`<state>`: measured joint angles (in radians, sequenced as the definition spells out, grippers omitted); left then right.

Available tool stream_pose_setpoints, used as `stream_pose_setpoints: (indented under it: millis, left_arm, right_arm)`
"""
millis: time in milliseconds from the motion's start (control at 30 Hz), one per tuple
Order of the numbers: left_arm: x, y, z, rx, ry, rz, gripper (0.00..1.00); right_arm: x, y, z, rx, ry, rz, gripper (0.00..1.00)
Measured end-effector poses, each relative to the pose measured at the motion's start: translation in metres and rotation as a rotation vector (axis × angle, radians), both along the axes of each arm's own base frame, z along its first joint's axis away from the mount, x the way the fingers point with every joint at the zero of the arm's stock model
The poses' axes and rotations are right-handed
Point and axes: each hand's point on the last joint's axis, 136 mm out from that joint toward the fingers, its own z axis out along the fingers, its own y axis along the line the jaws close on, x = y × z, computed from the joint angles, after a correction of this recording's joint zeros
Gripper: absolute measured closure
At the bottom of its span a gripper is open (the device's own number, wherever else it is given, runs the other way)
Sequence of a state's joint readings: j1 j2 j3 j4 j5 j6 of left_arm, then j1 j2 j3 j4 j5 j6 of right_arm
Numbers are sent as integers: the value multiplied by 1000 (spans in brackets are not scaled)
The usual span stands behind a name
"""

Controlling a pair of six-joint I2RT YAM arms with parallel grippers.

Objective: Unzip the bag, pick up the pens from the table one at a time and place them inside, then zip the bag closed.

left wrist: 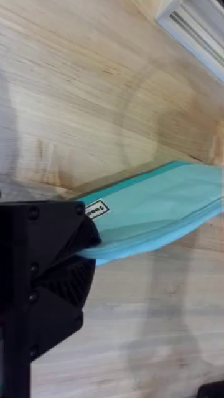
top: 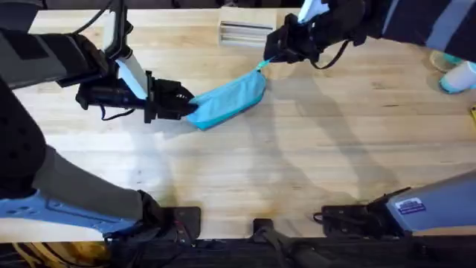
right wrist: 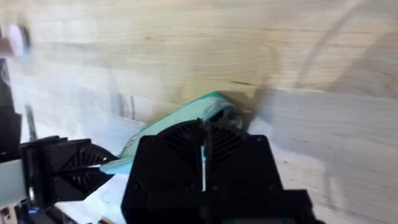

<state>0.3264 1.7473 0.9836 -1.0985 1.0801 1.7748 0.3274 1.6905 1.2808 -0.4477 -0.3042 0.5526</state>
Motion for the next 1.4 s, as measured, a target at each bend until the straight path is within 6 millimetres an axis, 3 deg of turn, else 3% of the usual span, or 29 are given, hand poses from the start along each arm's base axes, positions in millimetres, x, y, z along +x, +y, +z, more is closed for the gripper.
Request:
stream_pose_setpoints:
  millis: [367,767,1000,1200,1233,1400]
  left_arm:
    - [0,-2,0,-1,0,-7,958]
    - [-1,-2,0,-1,0,-8,958]
    - [-1,-2,0,-1,0,-8,959]
    - [0,-2,0,0,0,-8,959]
    - [-1,-2,0,0,0,-8,959]
    - [-1,-2,0,2,0,-9,959]
  right_arm:
    - [-7,-29,-21,-117,72,-49,971]
    - [-3,-46,-100,-260,218,-81,969]
    - [2,-46,-98,-262,203,-88,969]
    - [7,-49,-85,-267,166,-95,971]
    - [8,-49,-81,-269,156,-97,918]
    - [21,-59,-54,-289,74,-104,275]
